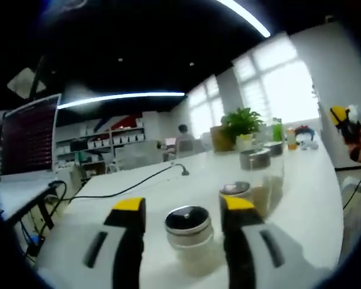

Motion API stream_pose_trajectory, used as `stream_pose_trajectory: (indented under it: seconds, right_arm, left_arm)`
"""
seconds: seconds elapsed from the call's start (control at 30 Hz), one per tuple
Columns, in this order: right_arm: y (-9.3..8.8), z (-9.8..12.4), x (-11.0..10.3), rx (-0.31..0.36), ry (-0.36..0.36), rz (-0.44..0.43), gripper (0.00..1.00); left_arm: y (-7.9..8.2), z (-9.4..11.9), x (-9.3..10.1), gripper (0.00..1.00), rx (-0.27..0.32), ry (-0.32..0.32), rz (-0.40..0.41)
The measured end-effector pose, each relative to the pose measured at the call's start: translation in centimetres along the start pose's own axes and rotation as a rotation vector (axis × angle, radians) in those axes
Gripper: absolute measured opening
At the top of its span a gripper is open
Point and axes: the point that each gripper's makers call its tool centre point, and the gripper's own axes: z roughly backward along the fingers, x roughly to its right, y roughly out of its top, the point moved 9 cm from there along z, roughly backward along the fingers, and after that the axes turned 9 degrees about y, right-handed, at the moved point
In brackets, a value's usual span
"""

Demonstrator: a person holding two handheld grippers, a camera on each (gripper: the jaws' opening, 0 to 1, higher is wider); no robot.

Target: Rotate the seasoning bottle until the label or dispensing opening points toward the visible target arrow and the bottle remains upright within the marked orientation range

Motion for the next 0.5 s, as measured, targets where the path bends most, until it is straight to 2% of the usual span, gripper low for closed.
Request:
stream_pose_trajectory:
  seconds: [0.33, 0.5]
  right_arm:
    - [0.07, 0.30, -0.09, 0.007, -0.005, -0.002, 0.00]
    - [0.33, 0.54, -0.24, 0.018, -0.009, 0.007, 0.00]
  left_arm:
    - [-0.55, -0.03, -0.05, 0.48, -0.017, 0.013, 0.017]
    - [-0.42, 0.25, -0.17, 0.42, -0.007, 0.004, 0.040]
